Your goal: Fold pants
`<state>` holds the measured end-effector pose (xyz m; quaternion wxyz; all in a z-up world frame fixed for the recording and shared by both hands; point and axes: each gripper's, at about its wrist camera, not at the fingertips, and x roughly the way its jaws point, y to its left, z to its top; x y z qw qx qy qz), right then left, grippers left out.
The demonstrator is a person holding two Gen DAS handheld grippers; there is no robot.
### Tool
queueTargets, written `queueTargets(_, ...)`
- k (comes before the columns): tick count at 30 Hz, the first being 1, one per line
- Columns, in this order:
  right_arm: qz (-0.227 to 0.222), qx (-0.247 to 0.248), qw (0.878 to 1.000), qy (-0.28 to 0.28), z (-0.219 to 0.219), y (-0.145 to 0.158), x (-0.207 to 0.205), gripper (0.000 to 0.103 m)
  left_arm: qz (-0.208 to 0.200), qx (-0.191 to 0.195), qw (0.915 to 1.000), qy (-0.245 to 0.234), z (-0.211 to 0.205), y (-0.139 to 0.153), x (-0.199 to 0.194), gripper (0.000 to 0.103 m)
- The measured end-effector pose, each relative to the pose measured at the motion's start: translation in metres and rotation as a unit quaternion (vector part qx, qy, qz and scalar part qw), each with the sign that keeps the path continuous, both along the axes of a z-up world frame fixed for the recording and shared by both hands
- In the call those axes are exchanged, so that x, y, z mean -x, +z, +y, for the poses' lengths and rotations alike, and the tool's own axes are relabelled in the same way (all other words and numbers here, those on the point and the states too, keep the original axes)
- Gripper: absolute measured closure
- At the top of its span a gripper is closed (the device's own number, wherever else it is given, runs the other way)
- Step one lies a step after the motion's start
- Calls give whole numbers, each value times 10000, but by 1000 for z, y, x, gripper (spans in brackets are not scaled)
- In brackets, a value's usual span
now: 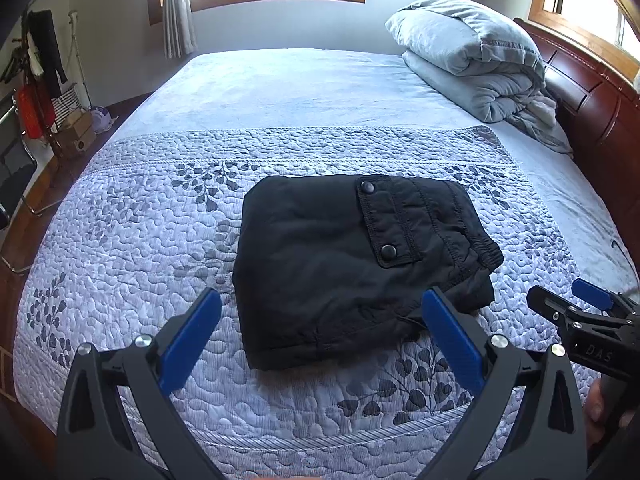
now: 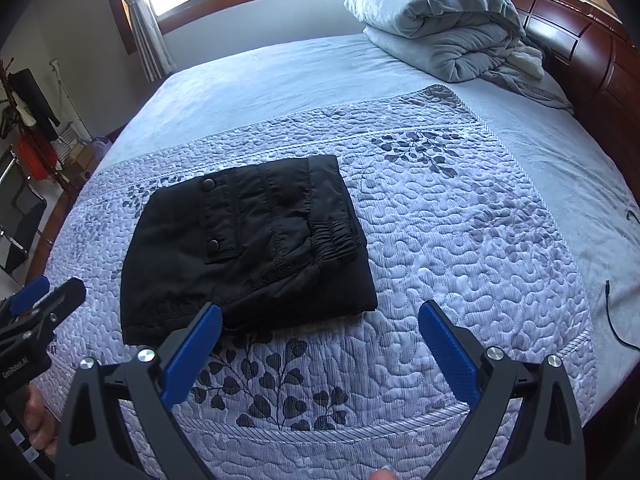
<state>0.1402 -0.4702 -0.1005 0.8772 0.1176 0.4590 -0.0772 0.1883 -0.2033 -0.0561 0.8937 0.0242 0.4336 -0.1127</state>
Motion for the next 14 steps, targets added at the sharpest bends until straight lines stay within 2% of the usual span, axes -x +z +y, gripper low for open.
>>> queueTargets(4,22,-3,10000,-3,0,-2,0,4,-201,179,9996,-18,3,3,7,3)
queueTargets(7,34,-8,10000,-20,-2,-3,0,4,-197,222,9996,32,4,4,7,3)
queueTargets(10,49,-20,10000,-22,-2,-4,0,4,-76,93,9999,-34,0,3,4,3)
queueTargets(14,44,-14,10000,-22,-2,-4,1,4,-135,49,9999,-85,-2,4,6,3)
